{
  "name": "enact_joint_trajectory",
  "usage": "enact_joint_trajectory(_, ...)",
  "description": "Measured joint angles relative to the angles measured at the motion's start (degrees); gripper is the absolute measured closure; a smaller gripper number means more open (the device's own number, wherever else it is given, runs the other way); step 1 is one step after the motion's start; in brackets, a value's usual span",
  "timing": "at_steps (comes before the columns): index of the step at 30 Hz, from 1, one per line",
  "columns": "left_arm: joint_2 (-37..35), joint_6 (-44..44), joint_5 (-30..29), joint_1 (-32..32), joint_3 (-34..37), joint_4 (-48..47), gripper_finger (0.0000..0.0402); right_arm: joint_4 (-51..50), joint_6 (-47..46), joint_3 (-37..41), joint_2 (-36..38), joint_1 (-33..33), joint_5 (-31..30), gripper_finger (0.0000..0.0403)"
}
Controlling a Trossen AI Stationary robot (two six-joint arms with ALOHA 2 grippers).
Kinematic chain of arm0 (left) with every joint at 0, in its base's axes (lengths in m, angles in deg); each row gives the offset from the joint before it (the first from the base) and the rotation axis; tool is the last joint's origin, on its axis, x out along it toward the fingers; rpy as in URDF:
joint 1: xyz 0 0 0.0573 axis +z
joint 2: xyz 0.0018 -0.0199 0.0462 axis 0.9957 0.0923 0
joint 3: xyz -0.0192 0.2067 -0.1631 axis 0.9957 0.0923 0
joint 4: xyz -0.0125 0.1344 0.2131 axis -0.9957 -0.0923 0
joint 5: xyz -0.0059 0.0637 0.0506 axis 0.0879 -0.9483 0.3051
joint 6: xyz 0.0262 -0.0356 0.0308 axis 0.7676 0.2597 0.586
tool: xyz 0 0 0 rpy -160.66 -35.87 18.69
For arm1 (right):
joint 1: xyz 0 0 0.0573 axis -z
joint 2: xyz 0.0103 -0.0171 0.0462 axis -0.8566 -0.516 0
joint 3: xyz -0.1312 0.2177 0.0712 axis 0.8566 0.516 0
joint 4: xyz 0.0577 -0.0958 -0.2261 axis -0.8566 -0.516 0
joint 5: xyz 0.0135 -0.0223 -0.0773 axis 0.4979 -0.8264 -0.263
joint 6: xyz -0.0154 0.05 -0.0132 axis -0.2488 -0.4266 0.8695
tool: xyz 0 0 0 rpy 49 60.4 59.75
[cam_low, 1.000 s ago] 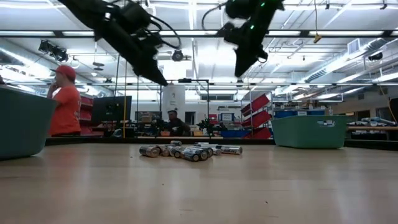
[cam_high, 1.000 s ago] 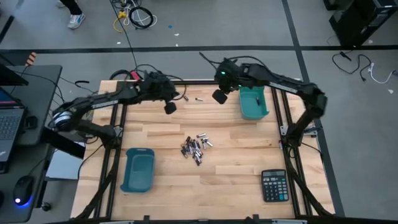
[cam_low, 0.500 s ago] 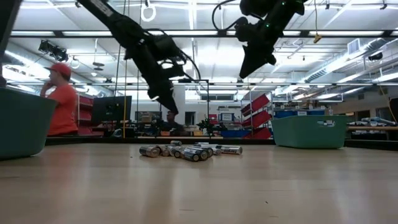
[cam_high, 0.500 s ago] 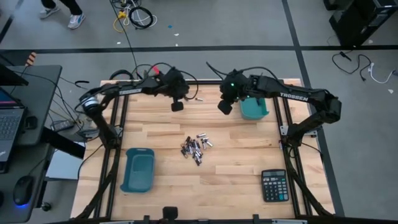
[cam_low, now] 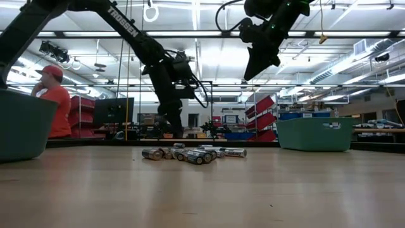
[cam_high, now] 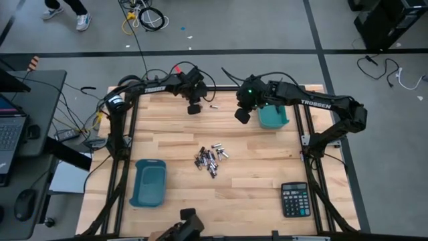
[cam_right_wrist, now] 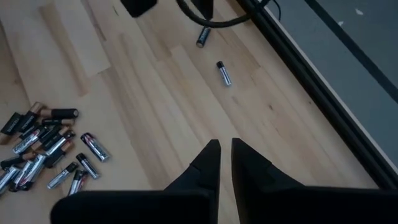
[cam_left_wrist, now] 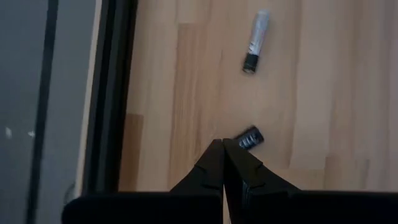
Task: Sort batteries
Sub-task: Put the black battery into the green bin
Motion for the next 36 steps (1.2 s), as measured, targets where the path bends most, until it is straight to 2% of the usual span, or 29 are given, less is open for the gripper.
enact_joint_trajectory(7,2.34,-8.87,-2.26,-0.43,-0.09,-2.2,0.0401,0.3,-1.15,0.0,0.0,0.0,0.65,0.0378)
enact_joint_trajectory(17,2.43,-10.21,-2.0,-0.41,-0.07,-2.73,0.0401,1.27,-1.19,-0.04,0.0,-0.04,1.28,0.0378)
enact_joint_trajectory(23,2.43,-10.98,-1.78,-0.43,-0.03,3.76,0.0401,1.74,-1.24,-0.07,-0.02,-0.04,1.32,0.0375)
enact_joint_trajectory(36,4.72,-18.53,0.03,0.31,-0.01,1.64,0.0401,1.7,-1.61,-0.07,-0.04,-0.07,1.52,0.0375)
